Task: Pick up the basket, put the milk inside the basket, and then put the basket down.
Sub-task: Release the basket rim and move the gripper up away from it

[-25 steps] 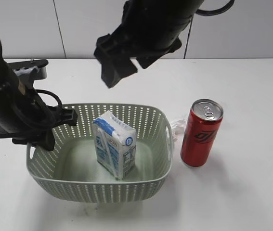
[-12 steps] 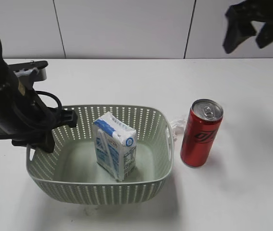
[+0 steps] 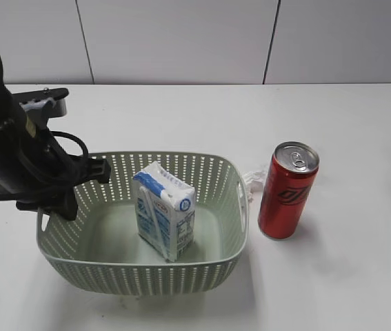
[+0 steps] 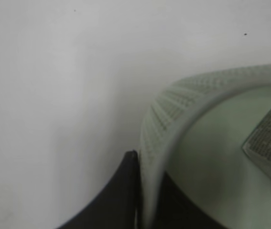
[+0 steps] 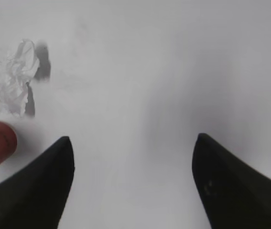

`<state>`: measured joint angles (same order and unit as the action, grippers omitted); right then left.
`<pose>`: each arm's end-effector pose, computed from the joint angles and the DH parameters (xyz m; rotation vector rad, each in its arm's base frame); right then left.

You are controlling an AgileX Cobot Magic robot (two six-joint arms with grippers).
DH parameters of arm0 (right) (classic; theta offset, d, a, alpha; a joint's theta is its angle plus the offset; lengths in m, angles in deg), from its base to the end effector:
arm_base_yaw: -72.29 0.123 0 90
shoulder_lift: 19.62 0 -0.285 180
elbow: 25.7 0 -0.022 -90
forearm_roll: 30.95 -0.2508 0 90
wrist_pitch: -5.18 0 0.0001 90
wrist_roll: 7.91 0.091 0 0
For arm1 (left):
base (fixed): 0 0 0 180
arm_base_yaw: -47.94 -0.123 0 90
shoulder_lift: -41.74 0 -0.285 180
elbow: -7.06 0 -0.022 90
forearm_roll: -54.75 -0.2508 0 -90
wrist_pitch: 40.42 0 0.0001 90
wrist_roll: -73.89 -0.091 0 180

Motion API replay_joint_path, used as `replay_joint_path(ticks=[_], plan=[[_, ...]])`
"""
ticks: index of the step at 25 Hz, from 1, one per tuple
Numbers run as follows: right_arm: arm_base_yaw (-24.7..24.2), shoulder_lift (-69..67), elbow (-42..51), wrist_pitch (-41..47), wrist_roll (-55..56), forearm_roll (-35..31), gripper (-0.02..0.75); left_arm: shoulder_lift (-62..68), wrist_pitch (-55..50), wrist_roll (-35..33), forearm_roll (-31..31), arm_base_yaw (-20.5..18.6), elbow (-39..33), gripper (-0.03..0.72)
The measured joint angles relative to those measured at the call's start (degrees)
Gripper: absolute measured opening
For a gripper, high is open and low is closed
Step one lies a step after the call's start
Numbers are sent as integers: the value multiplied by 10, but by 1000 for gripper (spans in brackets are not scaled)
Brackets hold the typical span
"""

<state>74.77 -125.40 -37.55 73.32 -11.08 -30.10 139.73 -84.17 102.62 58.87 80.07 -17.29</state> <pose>0.3569 0.0142 0.3154 -0.1441 2.8250 -0.0234 0.2391 -0.1555 0.2014 0.0198 2.9499 -0.2535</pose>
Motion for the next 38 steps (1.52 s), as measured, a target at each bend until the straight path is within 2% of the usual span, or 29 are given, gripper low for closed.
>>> replay_joint_path(ticks=[4, 10, 18, 26, 35, 38], plan=[[0, 57, 62, 2, 0, -19, 597, -1, -1, -1, 0, 0, 0, -1], [0, 183, 198, -2, 0, -9, 594, -1, -2, -2, 0, 0, 0, -1], [0, 346, 382, -54, 0, -9, 594, -1, -3, -2, 0, 0, 0, -1], [0, 499, 526, -93, 0, -9, 593, -1, -3, -2, 0, 0, 0, -1], [0, 677, 643, -126, 0, -9, 593, -1, -3, -2, 0, 0, 0, -1], [0, 726, 650, -133, 0, -9, 593, -1, -3, -2, 0, 0, 0, -1]])
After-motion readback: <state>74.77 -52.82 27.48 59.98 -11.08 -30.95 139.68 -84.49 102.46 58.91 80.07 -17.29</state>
